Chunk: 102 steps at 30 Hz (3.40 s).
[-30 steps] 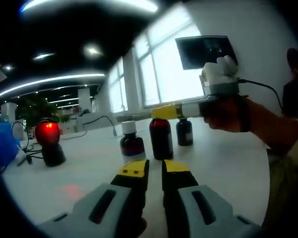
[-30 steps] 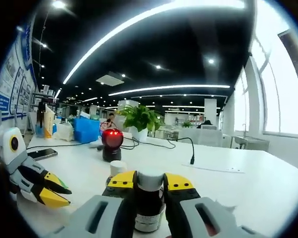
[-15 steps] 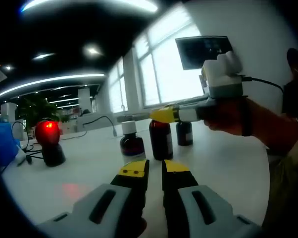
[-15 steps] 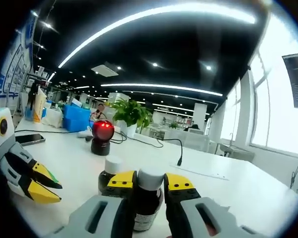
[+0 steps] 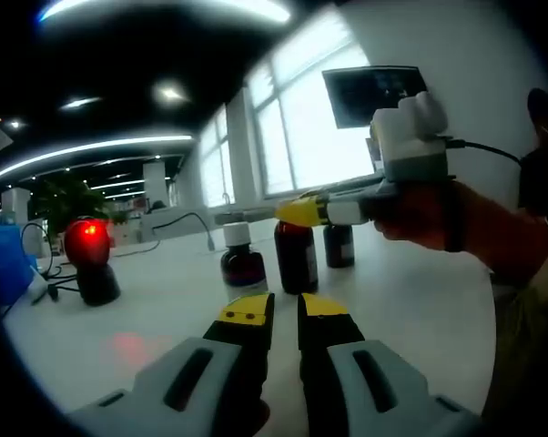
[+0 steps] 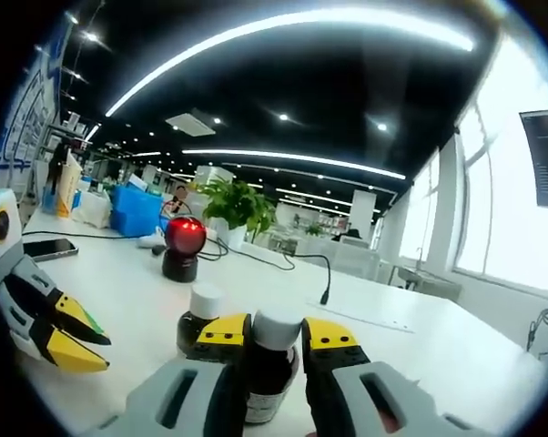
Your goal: Rotate the medicine bottle to make it face forward pick up the medicine bottle inspect the drug traceability code place the medicine on the table
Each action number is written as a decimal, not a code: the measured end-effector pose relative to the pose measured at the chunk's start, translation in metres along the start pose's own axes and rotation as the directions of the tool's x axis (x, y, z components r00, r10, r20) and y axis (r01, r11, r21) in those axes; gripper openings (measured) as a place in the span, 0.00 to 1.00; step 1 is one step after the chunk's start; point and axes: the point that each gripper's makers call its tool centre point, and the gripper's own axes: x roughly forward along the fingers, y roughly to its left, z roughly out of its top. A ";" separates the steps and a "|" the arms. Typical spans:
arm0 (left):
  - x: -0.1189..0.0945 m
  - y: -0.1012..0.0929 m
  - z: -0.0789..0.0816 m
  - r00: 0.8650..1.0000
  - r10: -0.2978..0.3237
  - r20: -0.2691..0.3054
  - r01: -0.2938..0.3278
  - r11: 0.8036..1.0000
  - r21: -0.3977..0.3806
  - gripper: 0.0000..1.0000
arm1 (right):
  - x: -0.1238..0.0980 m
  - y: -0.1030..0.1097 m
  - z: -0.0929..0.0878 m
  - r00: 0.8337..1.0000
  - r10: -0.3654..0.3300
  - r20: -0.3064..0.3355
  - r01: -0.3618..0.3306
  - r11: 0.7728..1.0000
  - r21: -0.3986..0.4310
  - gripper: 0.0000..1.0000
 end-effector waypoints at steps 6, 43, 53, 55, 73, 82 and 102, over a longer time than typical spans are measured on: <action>0.000 0.000 0.000 1.000 0.001 -0.001 -0.001 1.000 0.004 0.04 | -0.001 -0.003 0.005 0.999 0.035 0.020 -0.036 0.998 0.052 0.18; 0.001 0.001 -0.001 1.000 0.006 -0.006 -0.006 1.000 0.017 0.04 | 0.000 0.000 0.007 0.950 0.286 0.126 -0.311 0.903 0.296 0.18; 0.002 0.002 -0.001 1.000 0.006 -0.006 -0.006 1.000 0.018 0.04 | 0.002 0.001 0.004 0.945 0.305 0.115 -0.326 0.904 0.278 0.18; 0.002 0.002 -0.001 1.000 0.006 -0.006 -0.006 1.000 0.017 0.04 | 0.002 0.002 0.003 0.944 0.309 0.114 -0.329 0.902 0.281 0.17; 0.002 0.002 -0.001 1.000 0.005 -0.005 -0.005 1.000 0.016 0.04 | 0.004 0.003 0.005 0.962 0.258 0.095 -0.273 0.931 0.241 0.16; 0.002 0.002 -0.001 1.000 0.004 -0.005 -0.004 1.000 0.015 0.04 | 0.001 0.003 0.005 0.979 0.187 0.077 -0.199 0.959 0.202 0.16; 0.002 0.002 -0.001 1.000 0.003 -0.004 -0.003 1.000 0.015 0.04 | -0.002 0.002 0.005 0.999 0.043 0.030 -0.044 0.998 0.039 0.17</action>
